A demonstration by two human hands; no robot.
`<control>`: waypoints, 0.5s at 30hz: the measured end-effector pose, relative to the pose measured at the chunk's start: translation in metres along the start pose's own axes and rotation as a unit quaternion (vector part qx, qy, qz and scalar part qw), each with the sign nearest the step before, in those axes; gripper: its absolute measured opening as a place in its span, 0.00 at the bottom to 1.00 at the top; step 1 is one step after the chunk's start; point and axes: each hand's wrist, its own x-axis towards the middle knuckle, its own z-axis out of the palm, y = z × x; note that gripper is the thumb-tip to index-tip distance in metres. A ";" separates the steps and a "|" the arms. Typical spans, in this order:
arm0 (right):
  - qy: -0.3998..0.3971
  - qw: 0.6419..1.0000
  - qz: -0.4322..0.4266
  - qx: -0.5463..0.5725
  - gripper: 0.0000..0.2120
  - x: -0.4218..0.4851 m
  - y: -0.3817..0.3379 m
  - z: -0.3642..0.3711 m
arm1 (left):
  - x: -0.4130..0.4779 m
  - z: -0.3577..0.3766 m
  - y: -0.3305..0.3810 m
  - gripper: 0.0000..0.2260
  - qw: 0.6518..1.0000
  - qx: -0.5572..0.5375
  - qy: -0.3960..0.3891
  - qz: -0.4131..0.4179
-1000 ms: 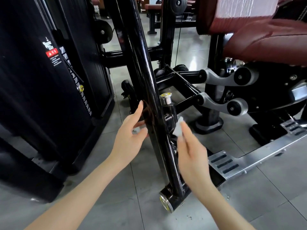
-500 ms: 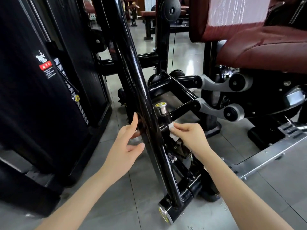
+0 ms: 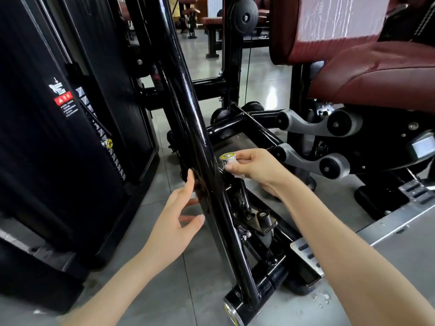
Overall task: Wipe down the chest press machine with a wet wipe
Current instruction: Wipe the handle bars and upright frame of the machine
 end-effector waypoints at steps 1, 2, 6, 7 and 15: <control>0.048 0.999 -0.018 0.015 0.11 -0.006 0.002 0.008 | 0.000 0.000 0.000 0.38 1.000 0.000 0.002 0.000; 0.104 0.994 -0.038 0.020 0.10 -0.013 0.005 0.018 | 0.000 0.000 0.000 0.38 1.000 0.000 0.005 0.001; 0.239 0.960 -0.095 -0.107 0.09 -0.042 0.014 0.036 | 0.000 0.001 -0.001 0.38 1.000 -0.001 0.007 0.001; 0.231 0.962 -0.094 -0.114 0.09 -0.049 0.014 0.035 | 0.000 0.000 0.000 0.38 1.000 0.001 0.006 0.002; 0.091 0.957 -0.082 -0.262 0.07 -0.084 0.049 0.003 | -0.005 0.003 0.003 0.38 1.000 -0.011 -0.002 -0.006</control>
